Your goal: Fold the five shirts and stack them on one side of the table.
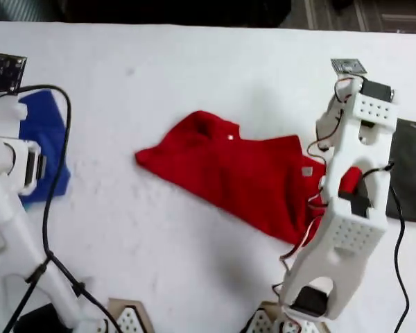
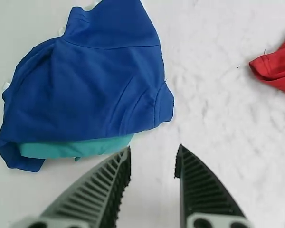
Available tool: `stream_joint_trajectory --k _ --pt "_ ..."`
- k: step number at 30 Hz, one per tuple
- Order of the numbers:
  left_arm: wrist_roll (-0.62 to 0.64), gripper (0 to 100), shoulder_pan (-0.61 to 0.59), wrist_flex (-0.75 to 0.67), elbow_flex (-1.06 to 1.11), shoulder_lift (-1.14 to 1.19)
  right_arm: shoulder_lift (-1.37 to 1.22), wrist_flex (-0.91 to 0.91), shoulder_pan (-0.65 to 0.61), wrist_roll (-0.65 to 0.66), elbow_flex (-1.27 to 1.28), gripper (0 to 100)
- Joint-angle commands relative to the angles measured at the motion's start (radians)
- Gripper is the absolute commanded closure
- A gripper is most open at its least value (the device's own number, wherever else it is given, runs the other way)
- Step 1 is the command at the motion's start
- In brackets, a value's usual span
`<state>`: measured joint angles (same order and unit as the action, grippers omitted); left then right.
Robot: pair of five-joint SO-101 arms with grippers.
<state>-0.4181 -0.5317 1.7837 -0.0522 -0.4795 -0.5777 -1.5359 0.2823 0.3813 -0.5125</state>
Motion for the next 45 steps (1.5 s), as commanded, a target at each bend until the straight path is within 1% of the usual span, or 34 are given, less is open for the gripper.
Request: stream_joint_trajectory --k 1,7,10,14,16,20,21,23,25,28,32,36,40,43,45 --pt "0.005 83 0.01 0.0 -0.003 -0.021 -0.035 -0.013 0.012 0.015 -0.074 75.4" --pt "0.002 83 0.01 0.0 -0.003 -0.022 -0.107 -0.045 0.036 0.018 -0.121 75.5" --pt "0.0 83 0.01 0.0 -0.003 -0.022 -0.133 -0.073 0.051 0.051 -0.147 75.5" --pt "0.0 83 0.01 0.0 -0.003 -0.021 -0.157 -0.099 0.062 0.054 -0.158 75.8" --pt "0.0 83 0.01 0.0 -0.003 -0.021 -0.16 -0.105 0.061 0.054 -0.157 80.4" --pt "0.0 83 0.01 0.0 -0.003 -0.021 -0.16 -0.099 0.059 0.057 -0.157 97.0" --pt "0.0 83 0.01 0.0 -0.003 -0.021 -0.16 -0.099 0.059 0.057 -0.157 98.8" --pt "0.0 83 0.01 0.0 -0.003 -0.021 -0.154 -0.104 0.059 0.057 -0.157 97.4" --pt "0.0 83 0.01 0.0 -0.003 -0.021 -0.142 -0.108 0.061 0.057 -0.164 98.1" --pt "0.0 83 0.01 0.0 -0.003 -0.021 -0.099 -0.168 0.054 0.06 -0.23 98.1" --pt "0.0 83 0.012 0.0 -0.005 -0.021 0.001 -0.183 0.064 0.123 -0.275 98.1" --pt "0.0 83 0.085 0.0 -0.006 -0.025 0.124 -0.183 0.101 0.13 -0.267 98.1" --pt "-0.002 83 0.242 -0.023 0.003 -0.018 0.242 -0.185 0.137 0.161 -0.184 98.1" --pt "-0.002 83 0.377 -0.104 0.071 -0.018 0.34 -0.185 0.166 0.166 -0.068 98.1" --pt "0.0 83 0.447 -0.183 0.146 -0.015 0.4 -0.183 0.183 0.166 0.026 98.1"
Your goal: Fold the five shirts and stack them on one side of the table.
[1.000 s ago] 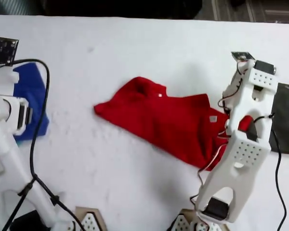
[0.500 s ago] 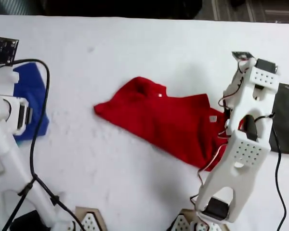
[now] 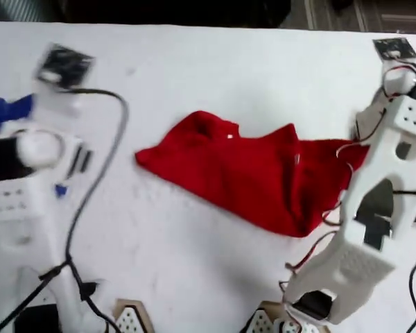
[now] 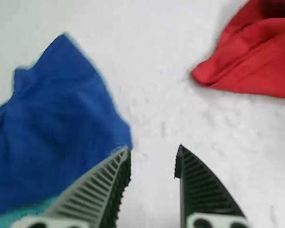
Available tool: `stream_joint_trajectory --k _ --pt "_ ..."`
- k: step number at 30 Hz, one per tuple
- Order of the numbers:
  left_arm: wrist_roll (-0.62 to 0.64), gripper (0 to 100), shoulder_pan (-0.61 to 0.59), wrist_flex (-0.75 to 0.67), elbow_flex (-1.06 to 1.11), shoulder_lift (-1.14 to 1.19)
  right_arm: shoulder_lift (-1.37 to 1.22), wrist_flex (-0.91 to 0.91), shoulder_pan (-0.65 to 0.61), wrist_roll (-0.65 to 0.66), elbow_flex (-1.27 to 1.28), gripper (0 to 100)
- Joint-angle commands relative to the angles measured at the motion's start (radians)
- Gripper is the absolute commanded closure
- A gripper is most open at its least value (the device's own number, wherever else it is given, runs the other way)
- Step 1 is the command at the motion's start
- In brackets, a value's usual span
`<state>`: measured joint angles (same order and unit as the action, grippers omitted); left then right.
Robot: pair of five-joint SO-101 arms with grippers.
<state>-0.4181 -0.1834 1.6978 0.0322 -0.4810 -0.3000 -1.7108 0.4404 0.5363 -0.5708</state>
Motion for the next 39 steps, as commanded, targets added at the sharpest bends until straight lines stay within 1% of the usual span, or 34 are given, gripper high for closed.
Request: stream_joint_trajectory --k 1,3,5,9,14,17,19,26,30,33,36,39 --pt "0.005 83 0.128 -0.141 0.1 -0.002 0.145 -0.008 0.031 0.011 0.133 98.1" --pt "0.006 83 0.173 -0.213 0.161 0.058 0.18 -0.007 0.039 0.011 0.222 98.1" --pt "0.008 83 0.213 -0.25 0.173 0.151 0.202 0.001 0.053 0.011 0.301 98.1" --pt "0.009 83 0.3 -0.25 0.066 0.351 0.216 0.042 0.082 0.006 0.407 98.1" --pt "0.02 81 0.398 -0.206 -0.17 0.601 0.217 0.048 0.093 0.006 0.439 98.0" --pt "0.115 76 0.446 -0.153 -0.338 0.756 0.217 0.048 0.087 0.005 0.437 98.0" --pt "0.163 74 0.473 -0.118 -0.46 0.857 0.217 0.048 0.085 0.002 0.437 98.0" --pt "0.192 74 0.584 -0.026 -0.888 1.198 0.211 0.045 0.085 0.002 0.44 98.0" --pt "0.316 74 0.621 -0.018 -1.137 1.359 0.211 0.045 0.085 0.002 0.44 98.0" --pt "0.385 74 0.644 -0.018 -1.31 1.463 0.211 0.045 0.085 0.003 0.44 98.0" --pt "0.399 74 0.665 -0.008 -1.427 1.558 0.211 0.045 0.085 0.005 0.44 98.0" --pt "0.396 74 0.676 0.029 -1.464 1.641 0.211 0.047 0.085 0.009 0.44 98.0"
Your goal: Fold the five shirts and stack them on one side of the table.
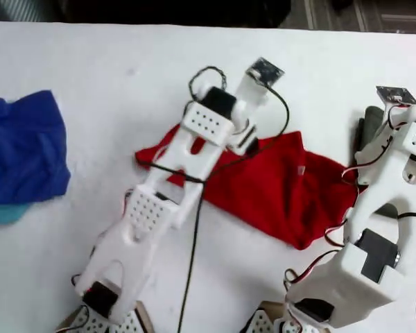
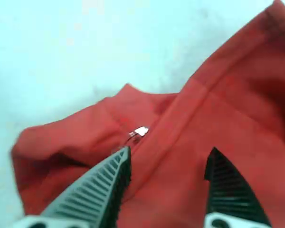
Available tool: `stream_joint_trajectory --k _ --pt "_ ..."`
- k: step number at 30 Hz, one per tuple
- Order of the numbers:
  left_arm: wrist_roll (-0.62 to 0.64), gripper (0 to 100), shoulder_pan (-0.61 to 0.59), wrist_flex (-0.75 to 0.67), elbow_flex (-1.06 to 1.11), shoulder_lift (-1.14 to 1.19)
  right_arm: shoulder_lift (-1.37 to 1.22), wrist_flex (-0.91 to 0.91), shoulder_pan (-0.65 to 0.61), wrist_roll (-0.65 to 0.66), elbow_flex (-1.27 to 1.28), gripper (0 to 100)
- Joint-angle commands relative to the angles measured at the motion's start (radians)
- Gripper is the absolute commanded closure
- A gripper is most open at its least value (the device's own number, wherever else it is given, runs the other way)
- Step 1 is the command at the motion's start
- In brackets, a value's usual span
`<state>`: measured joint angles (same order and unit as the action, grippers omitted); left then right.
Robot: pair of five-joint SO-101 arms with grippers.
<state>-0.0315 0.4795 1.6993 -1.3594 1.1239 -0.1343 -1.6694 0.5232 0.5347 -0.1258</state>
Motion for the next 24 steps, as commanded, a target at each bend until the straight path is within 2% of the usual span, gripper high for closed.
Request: stream_joint_trajectory --k 1,3,6,10,13,21,24 --pt "0.008 75 0.012 0.049 -0.074 0.059 0.045 0.005 0.002 0.011 -0.005 98.0" --pt "-0.026 81 0.001 0.086 -0.08 0.096 0.045 0.007 0.002 0.011 -0.005 98.0" --pt "-0.147 98 -0.016 0.091 -0.071 0.087 0.045 0.007 0.002 0.011 -0.005 98.0" --pt "-0.183 98 -0.035 0.092 -0.057 -0.004 0.047 0.007 0.002 0.011 -0.009 98.0" --pt "-0.186 98 -0.039 0.092 0.032 -0.122 0.051 0.007 0.002 0.011 -0.009 98.0" --pt "-0.193 98 -0.051 0.087 0.661 -0.542 0.051 0.007 0.004 0.011 -0.011 98.0" --pt "-0.278 98 -0.061 0.08 0.887 -0.664 0.048 0.007 0.002 0.011 -0.009 98.0"
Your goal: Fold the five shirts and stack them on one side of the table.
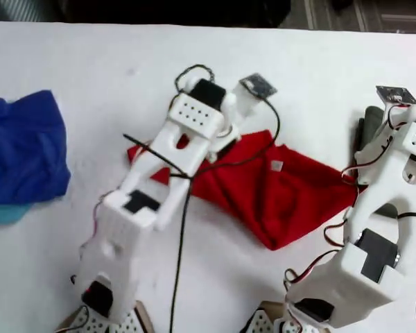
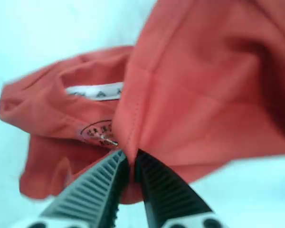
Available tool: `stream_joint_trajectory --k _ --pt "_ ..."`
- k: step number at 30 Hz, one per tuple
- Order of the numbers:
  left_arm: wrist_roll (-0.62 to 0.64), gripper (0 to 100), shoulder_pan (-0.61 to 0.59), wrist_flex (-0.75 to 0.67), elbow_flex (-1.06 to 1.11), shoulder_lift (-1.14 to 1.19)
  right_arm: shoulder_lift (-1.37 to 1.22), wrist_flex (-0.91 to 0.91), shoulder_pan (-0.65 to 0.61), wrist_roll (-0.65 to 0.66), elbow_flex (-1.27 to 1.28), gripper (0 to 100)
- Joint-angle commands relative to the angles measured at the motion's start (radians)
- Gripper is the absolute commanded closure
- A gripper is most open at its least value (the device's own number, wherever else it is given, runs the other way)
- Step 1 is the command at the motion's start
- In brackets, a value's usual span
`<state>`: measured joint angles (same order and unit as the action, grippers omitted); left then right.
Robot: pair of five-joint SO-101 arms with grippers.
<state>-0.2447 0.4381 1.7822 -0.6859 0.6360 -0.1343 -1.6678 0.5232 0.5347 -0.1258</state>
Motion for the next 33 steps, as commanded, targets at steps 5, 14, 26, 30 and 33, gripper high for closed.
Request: stream_joint_trajectory --k 5,14,26,30,33 --pt "-0.075 89 -0.019 -0.017 0.439 -0.275 0.044 0.005 0.002 0.011 -0.006 98.0" --pt "0.087 70 -0.012 -0.026 0.287 -0.317 0.044 0.005 0.001 0.011 -0.005 98.0" --pt "0.213 74 -0.015 -0.08 -0.15 0.102 0.042 0.001 0.001 0.011 -0.003 98.0" --pt "0.215 78 -0.022 -0.075 -0.356 0.259 0.042 0.001 0.001 0.011 -0.003 98.0" --pt "0.215 78 -0.024 -0.051 -0.516 0.352 0.042 0.001 0.001 0.011 -0.003 98.0"
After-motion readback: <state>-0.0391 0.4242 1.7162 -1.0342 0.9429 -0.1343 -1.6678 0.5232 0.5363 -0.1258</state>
